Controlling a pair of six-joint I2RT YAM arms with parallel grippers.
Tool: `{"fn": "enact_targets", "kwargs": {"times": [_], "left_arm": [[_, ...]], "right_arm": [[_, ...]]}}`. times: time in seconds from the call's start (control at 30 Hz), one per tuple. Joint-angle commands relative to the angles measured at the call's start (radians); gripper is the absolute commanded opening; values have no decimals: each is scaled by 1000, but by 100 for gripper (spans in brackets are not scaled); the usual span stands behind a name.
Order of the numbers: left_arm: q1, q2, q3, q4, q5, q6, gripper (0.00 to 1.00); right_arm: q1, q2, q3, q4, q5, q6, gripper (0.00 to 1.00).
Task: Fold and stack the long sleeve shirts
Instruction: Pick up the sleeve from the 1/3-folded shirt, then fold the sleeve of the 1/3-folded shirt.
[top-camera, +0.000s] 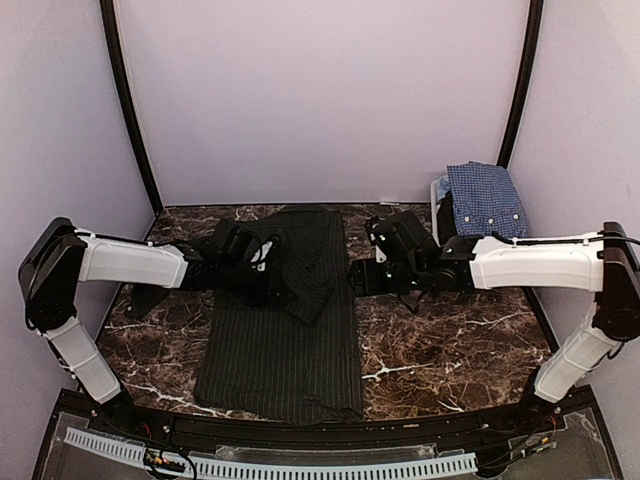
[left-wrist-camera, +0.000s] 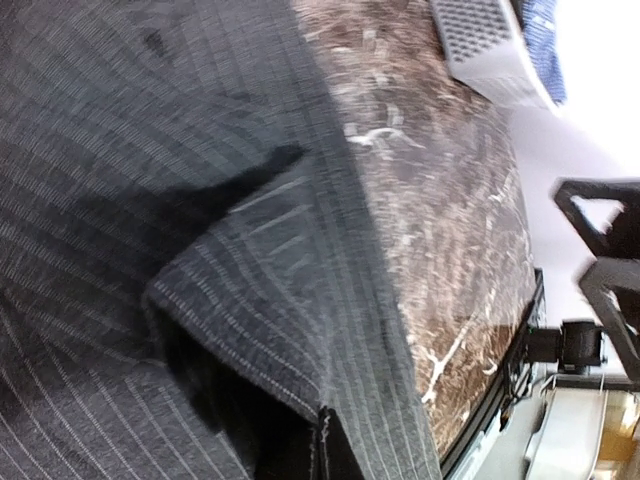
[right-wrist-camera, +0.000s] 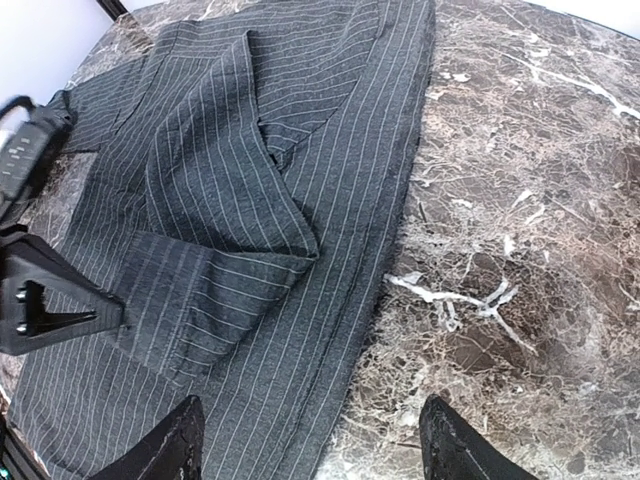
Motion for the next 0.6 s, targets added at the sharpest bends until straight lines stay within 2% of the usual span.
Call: {"fn": "enact_targets", "kwargs": {"times": [0.0,0.3,0.57], "left_arm": [[-28,-67,78,-95,104,154,0],[-139,-71,178,-320,205,382,0],[-197,-71,222,-390,276,453,0]], "right_arm": [[-16,-40,-13,10,32,1,70],[-35,-62,-14,-15,60,-3,71],[-39,-75,-23,-31,69,-3,71]]}}
